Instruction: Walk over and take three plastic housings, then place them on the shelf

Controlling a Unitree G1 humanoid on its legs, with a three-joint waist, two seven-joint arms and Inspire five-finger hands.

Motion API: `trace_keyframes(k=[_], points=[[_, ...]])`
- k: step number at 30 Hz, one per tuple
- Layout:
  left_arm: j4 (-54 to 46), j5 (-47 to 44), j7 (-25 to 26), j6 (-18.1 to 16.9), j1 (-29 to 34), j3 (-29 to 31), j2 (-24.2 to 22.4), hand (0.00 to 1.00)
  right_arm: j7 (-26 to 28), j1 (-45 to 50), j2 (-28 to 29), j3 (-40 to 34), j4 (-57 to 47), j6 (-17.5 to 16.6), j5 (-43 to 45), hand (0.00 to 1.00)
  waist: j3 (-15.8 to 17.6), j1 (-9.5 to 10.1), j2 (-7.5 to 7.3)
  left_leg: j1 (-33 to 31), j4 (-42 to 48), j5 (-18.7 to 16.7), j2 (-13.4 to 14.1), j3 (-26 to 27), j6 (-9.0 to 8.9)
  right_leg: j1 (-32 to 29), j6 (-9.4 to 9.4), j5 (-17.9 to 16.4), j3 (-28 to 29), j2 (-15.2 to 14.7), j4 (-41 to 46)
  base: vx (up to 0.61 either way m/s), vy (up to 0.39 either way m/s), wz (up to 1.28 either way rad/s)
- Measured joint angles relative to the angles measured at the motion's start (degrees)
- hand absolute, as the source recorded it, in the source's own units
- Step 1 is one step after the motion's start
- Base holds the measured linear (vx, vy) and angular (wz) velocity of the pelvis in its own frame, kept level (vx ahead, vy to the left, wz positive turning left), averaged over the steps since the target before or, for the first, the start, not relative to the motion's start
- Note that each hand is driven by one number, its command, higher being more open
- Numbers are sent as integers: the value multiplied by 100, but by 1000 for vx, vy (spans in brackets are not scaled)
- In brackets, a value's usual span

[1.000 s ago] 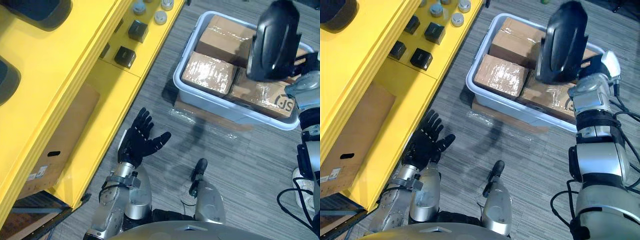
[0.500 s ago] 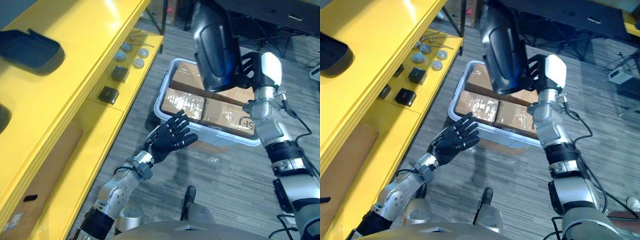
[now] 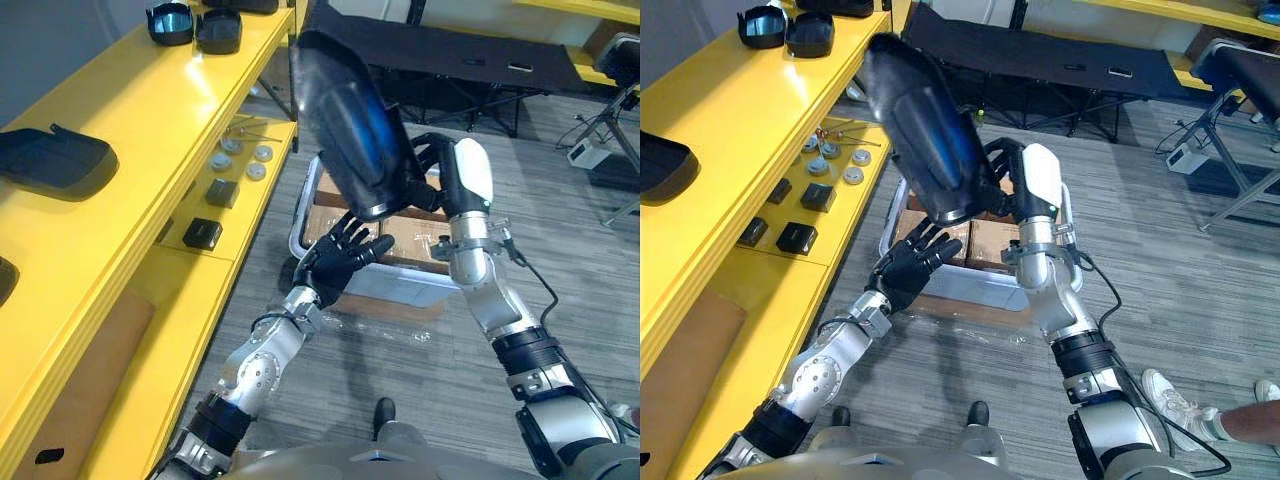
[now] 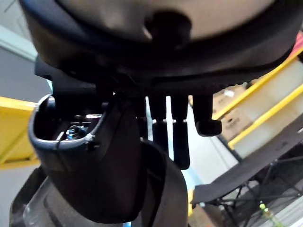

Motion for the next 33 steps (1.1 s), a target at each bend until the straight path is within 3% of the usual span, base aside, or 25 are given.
trace_keyframes(k=[9,16,17,22,27,31,33], points=[[206,467,1153,-542,-56,173,-62,100,417,343,503,526,0,-63,19,0,-17,20,-8,87,2,-17,-7,-19,-6,154,13,35,-7,7,-89,0,2,0],[342,-81,1310,-877,-48,544,-84,100,520,689,812,643,1,-62,17,0,-33,31,-20,81,132,-131,-15,-54,-2,264,16,37,-26,12,-181,0,0,0],[342,-323,1306,-1031,-49,572,-85,0,521,695,816,662,1,-62,16,0,-39,28,-26,70,168,-155,-14,-52,-1,266,17,37,-22,13,-187,0,0,0],[451,-1178,1027,-1015,-49,763,-90,0,496,742,811,701,7,-63,16,0,-97,18,-82,67,177,-171,-13,-47,-5,268,17,37,-21,15,-199,0,0,0],[837,-1657,-57,-352,-42,682,-57,0,378,882,811,711,60,-69,19,0,-113,37,-95,67,177,-178,-14,-43,-7,268,17,37,-21,15,-201,0,0,0],[1347,-1693,-157,-298,-57,516,-65,0,134,1234,708,859,-144,-429,13,0,-149,-55,-77,70,215,-220,-7,-2,-8,258,16,36,-1,15,-205,-16,18,-5],[1382,-1729,-165,-253,-55,468,-42,0,24,1335,715,892,-236,-438,16,0,-149,-72,-77,58,254,-243,-7,1,-11,258,15,36,1,14,-206,0,0,0]])
